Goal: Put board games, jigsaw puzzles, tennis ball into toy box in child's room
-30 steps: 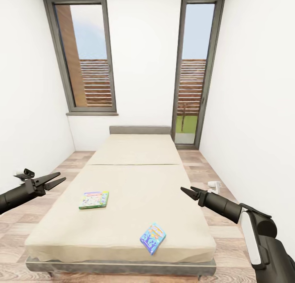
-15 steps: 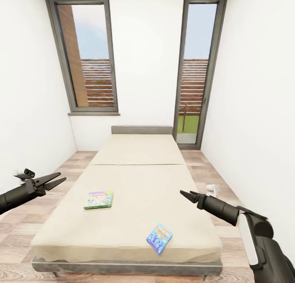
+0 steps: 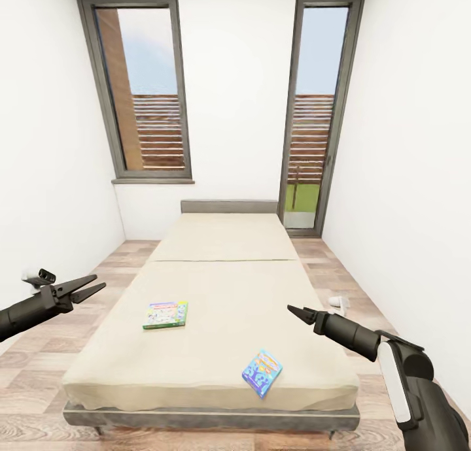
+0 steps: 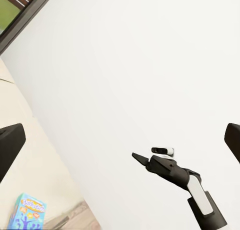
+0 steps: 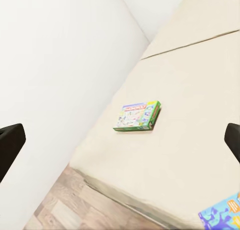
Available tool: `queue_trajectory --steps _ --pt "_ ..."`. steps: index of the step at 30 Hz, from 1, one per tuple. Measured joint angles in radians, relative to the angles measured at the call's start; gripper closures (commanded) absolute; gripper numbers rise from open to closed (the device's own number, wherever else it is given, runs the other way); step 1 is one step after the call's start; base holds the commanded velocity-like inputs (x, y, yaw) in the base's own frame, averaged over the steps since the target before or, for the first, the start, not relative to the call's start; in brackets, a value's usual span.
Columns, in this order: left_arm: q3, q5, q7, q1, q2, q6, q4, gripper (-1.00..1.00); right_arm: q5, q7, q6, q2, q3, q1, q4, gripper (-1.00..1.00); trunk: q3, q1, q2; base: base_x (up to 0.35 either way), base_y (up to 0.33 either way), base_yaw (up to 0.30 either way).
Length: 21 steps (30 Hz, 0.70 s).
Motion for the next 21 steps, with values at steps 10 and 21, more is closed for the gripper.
queue_trajectory --steps 10,21 --pt "-0.001 0.002 0.000 0.000 -0.001 -0.001 -0.003 -1.00 0.001 -0.001 0.000 0.000 0.000 -0.003 0.016 -1.00 0.000 0.000 0.000 -0.018 0.001 0.000" --pt "0.000 0.003 0.000 0.000 0.000 0.000 -0.006 -1.00 0.001 -0.003 0.000 0.000 -0.001 -0.004 0.023 -1.00 -0.022 0.027 -0.049 0.000 0.000 0.000"
